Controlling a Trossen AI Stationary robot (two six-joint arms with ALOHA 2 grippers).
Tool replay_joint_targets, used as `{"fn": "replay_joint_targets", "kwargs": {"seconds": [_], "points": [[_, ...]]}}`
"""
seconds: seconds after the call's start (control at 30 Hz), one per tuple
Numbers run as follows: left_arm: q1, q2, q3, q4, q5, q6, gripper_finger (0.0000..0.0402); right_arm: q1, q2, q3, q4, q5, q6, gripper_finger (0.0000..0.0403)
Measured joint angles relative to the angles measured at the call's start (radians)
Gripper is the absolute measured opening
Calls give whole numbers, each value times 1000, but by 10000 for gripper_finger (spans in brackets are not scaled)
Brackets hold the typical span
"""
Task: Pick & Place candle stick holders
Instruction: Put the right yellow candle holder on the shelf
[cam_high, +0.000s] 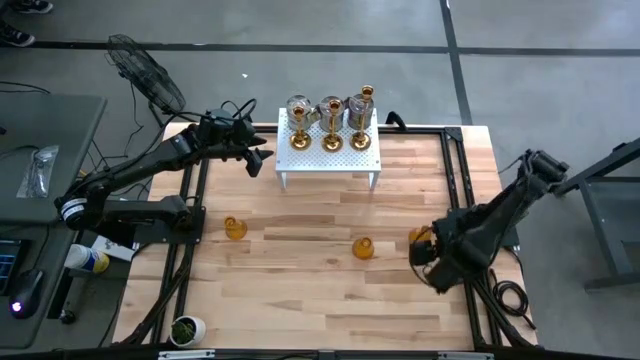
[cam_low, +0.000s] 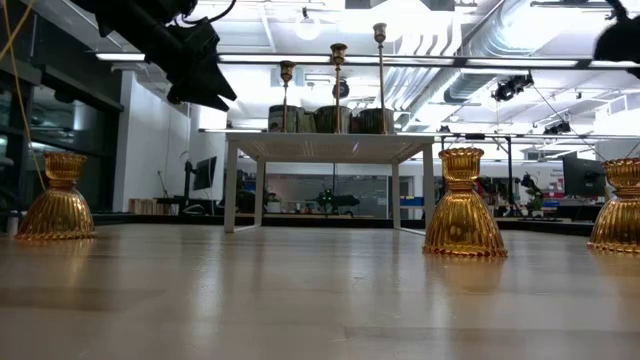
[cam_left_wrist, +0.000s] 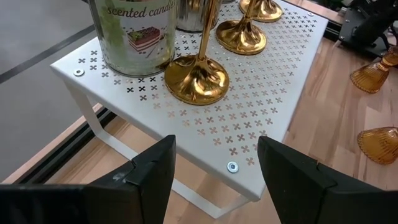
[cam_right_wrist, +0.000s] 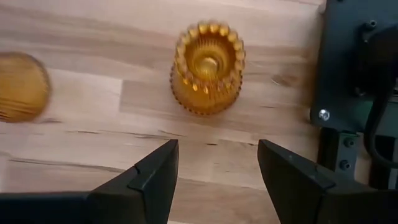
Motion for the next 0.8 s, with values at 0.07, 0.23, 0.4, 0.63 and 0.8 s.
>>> {"fn": "replay_joint_targets", "kwargs": {"seconds": [0.07,0.23,0.4,0.63,0.8], "points": [[0,0,0,0,0,0,223,28,52,0,14,0,25,211],[0,0,0,0,0,2,223,69,173,0,60,28,51,211],[0,0,0,0,0,3,223,76,278,0,76,48,56,211],[0,0,0,0,0,3,223,71,367,0,92,50,76,211],[0,0,0,-2,1,3,223,65,377,0,88,73,78,211]]}}
